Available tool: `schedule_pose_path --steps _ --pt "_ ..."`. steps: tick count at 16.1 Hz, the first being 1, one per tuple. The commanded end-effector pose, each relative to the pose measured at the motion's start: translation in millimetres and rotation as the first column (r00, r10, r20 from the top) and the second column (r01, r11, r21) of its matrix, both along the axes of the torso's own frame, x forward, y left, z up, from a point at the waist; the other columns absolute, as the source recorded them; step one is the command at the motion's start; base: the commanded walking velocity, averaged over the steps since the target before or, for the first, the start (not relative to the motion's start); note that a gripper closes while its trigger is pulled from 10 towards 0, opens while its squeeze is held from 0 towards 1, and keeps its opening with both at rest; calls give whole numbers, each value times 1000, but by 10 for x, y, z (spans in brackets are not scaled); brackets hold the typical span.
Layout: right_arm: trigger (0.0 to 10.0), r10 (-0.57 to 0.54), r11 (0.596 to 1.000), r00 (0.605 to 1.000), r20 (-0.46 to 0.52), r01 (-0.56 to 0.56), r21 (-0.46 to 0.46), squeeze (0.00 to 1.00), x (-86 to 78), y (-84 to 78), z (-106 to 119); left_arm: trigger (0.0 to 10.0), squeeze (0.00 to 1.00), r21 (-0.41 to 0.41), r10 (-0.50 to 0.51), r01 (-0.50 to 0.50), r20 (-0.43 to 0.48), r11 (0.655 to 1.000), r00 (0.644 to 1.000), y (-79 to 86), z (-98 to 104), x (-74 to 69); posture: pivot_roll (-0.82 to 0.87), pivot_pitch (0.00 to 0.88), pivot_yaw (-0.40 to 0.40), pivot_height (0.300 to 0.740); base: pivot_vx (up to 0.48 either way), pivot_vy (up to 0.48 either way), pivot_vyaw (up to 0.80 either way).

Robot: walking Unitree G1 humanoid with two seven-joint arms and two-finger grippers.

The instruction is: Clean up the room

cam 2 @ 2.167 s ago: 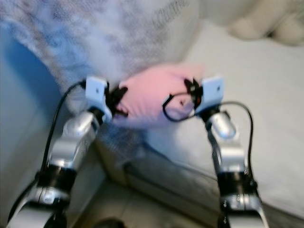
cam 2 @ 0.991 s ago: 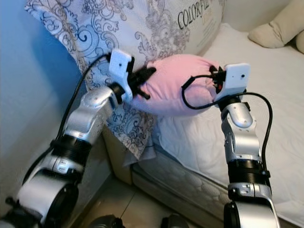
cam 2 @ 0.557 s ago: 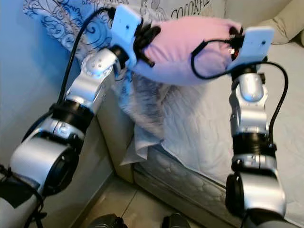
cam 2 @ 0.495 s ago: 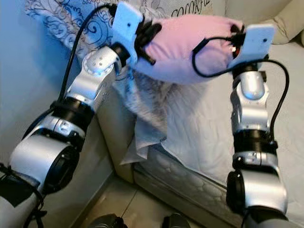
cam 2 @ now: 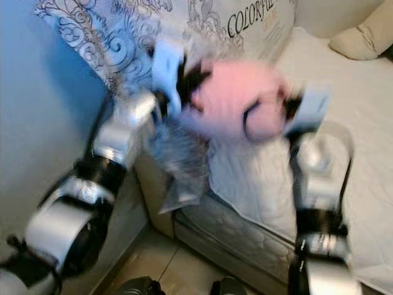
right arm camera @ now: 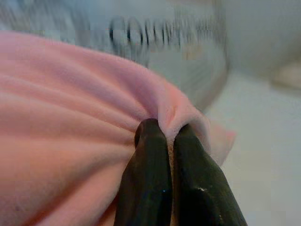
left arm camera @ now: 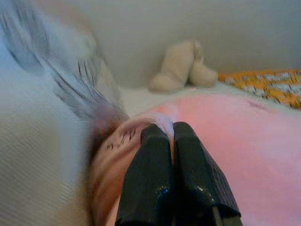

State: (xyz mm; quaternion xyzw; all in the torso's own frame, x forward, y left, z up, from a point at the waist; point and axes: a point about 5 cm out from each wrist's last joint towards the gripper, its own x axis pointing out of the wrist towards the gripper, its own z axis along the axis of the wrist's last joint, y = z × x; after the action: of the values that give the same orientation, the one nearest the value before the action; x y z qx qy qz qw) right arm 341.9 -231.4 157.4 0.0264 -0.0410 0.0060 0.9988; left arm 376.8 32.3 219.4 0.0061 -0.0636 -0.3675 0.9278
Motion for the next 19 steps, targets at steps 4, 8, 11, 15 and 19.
schedule_pose_path --steps 4,8,11,15,19 --pt "0 122 992 991 -45 -123 -22 0 -135 129 44 0 0 -67 -80 77 -43 995 996 -82 11 -275 1 0 28 715 0 0 0" --pt "0 272 962 961 55 -270 -38 0 -262 177 418 0 0 -107 -162 163 20 981 987 -180 272 -509 2 0 28 715 0 0 0" --pt "0 328 945 931 158 -325 -47 0 -291 187 787 0 0 -143 -193 206 102 968 976 -202 574 -567 -3 0 32 715 0 0 0" --pt "0 268 963 943 196 -269 -24 0 -184 150 933 0 0 -76 -160 180 214 981 964 -164 824 -491 -4 0 39 715 0 0 0" --pt "0 278 960 959 -59 -277 31 0 -313 196 240 0 0 -99 -159 159 5 982 987 -117 356 -552 1 0 34 715 0 0 0"
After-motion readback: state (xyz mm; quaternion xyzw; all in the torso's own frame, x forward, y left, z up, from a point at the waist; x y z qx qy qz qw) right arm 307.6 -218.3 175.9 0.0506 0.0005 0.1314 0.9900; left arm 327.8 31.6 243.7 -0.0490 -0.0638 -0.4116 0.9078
